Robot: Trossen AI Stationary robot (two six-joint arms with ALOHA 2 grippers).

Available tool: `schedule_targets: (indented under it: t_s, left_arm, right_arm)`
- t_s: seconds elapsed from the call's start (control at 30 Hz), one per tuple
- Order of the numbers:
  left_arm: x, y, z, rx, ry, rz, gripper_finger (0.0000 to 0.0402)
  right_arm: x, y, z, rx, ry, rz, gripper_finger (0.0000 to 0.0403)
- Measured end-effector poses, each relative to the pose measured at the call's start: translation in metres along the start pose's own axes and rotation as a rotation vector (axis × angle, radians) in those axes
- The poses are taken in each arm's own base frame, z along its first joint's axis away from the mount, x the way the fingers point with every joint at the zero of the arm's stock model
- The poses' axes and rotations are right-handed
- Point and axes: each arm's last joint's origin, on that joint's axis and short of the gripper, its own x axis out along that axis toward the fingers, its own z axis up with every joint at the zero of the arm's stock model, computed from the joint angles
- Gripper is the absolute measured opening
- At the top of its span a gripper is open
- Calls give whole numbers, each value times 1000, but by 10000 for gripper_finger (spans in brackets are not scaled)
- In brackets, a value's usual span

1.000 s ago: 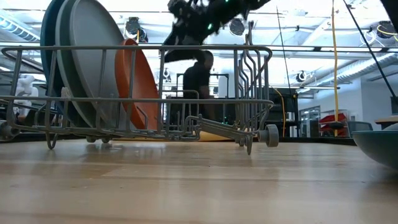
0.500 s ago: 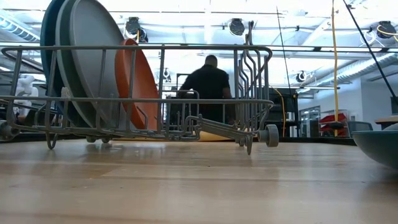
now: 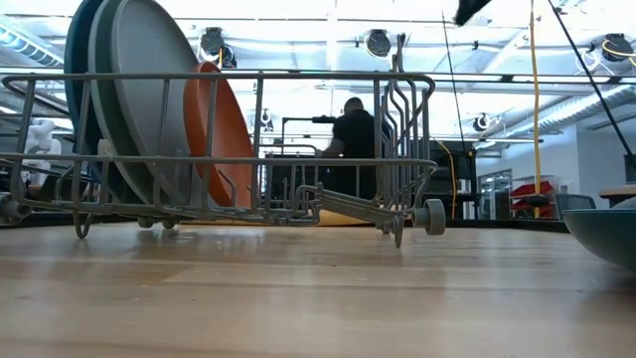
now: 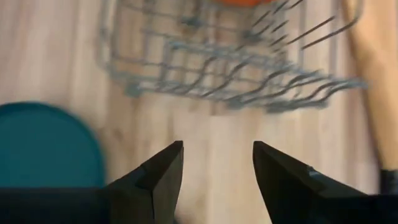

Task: Sort dishes
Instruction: Put the green plate in the dish rack

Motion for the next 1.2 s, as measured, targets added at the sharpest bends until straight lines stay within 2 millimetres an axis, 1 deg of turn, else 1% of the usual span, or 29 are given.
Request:
schedule_targets:
  t_s: [0.1,0.2,0.33,0.5,0.67,0.77,0.97,1.1,1.2]
  left_arm:
    - [10,-17,1,33,69,-36,80]
    - [21,-39,6,83,126,-132,80]
    - [34,-69,20,154,106,-293,80]
    - [48,-97,31,198,26,-472,80]
    - [68,-126,29,218,-12,-646,80]
    - [84,-151,16,271,8,-749,80]
    - [115,-215,-31,491,81,-896,80]
    - [125,-258,-61,561,59,-1056,80]
    - [129,-284,-82,647,39,-1093,80]
  right_arm:
    - [-6,18,-6,34,11,28,180]
    - [-13,39,-12,83,-2,62,172]
    - [-16,72,-21,161,-14,79,161]
    - [-8,119,-35,237,24,75,145]
    - [7,163,-54,260,74,44,130]
    - [14,183,-64,292,99,25,124]
    - [19,216,-82,349,85,59,119]
    - [16,229,-93,379,62,70,119]
    - [14,236,-101,407,65,75,119]
